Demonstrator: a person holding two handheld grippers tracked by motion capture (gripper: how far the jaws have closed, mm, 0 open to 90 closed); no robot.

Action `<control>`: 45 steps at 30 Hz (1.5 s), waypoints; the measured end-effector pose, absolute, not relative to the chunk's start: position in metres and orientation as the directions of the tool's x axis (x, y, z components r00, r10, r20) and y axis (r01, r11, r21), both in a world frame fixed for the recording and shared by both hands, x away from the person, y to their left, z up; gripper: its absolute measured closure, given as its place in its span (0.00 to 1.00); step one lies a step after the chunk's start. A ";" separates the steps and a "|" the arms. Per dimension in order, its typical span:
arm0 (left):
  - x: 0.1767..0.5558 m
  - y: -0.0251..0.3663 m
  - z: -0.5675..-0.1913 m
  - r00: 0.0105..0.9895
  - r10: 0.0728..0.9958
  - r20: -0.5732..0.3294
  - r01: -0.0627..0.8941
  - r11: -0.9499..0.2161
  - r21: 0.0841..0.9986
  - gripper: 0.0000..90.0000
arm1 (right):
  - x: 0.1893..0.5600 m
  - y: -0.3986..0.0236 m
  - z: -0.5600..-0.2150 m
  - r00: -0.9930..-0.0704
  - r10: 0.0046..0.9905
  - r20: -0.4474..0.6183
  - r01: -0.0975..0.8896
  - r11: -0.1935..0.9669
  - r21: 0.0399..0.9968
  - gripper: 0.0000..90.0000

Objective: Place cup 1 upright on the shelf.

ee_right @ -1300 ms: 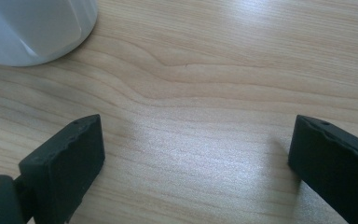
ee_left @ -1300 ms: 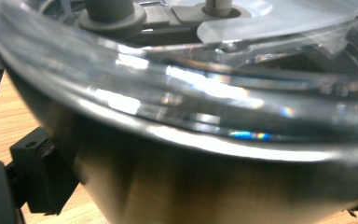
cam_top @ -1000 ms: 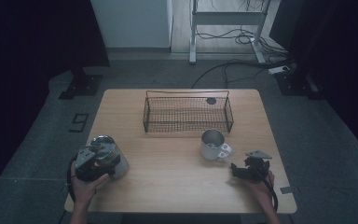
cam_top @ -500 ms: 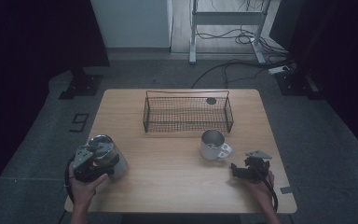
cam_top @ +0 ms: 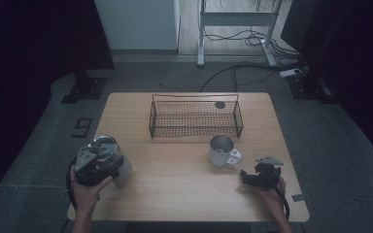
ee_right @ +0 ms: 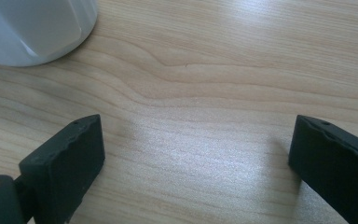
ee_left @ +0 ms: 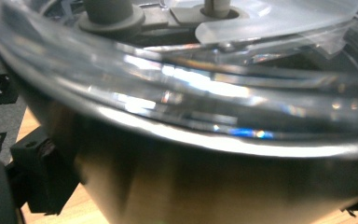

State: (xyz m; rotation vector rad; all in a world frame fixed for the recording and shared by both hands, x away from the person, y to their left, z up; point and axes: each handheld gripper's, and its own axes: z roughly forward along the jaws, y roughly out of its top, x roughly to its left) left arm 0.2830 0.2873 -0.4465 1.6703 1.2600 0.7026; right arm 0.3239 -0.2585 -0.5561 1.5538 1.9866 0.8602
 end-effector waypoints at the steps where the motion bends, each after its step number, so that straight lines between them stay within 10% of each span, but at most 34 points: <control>1: 0.284 0.286 -0.444 0.317 0.945 -0.077 0.433 -0.072 0.898 0.05 | 0.324 -0.259 -0.556 -0.246 0.969 0.013 0.672 0.161 0.723 0.04; 45: 0.308 0.250 -0.412 0.390 0.918 -0.075 0.405 -0.097 0.909 0.05 | 0.324 -0.259 -0.556 -0.236 0.972 0.012 0.671 0.154 0.725 0.05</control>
